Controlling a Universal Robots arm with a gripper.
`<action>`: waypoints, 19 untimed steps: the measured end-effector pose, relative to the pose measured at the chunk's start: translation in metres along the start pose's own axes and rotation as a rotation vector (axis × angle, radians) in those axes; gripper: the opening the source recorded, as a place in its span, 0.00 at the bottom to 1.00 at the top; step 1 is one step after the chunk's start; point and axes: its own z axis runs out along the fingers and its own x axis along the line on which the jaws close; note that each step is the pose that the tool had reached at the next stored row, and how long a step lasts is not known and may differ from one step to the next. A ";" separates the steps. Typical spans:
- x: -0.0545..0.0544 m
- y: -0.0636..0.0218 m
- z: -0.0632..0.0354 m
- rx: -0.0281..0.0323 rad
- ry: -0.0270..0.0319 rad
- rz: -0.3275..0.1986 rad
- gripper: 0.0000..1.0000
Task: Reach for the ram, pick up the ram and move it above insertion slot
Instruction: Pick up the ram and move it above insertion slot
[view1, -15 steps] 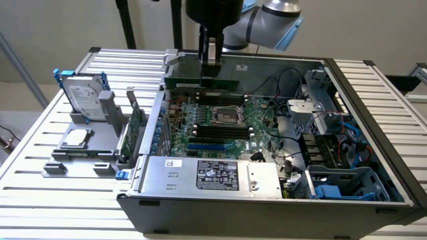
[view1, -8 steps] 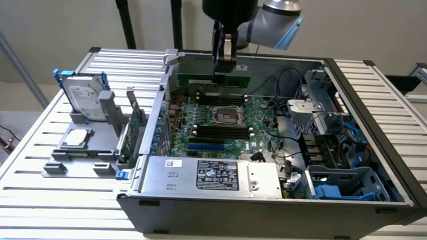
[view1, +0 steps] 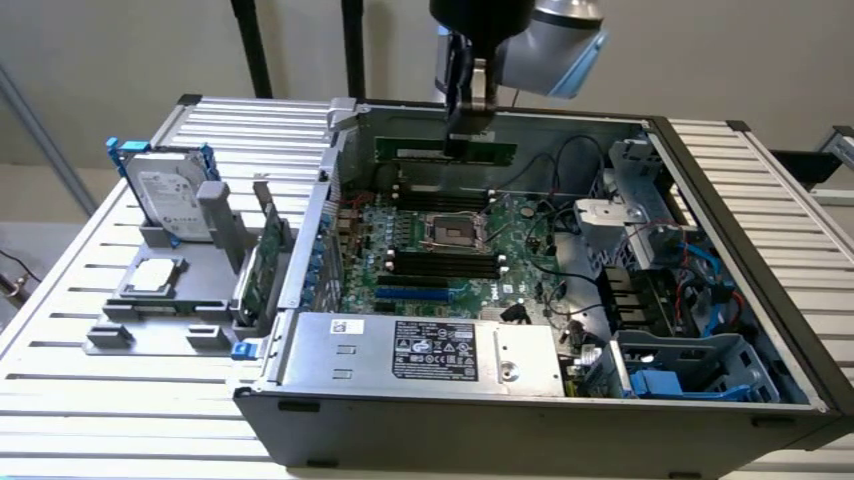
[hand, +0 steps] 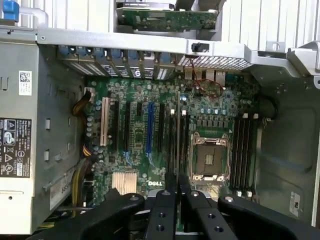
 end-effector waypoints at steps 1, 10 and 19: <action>-0.002 -0.0019 0.0002 0.0001 0.0000 0.000 0.13; -0.008 -0.0133 0.0026 0.0040 -0.0004 0.007 0.13; -0.010 -0.0145 0.0046 0.0185 -0.0008 0.026 0.13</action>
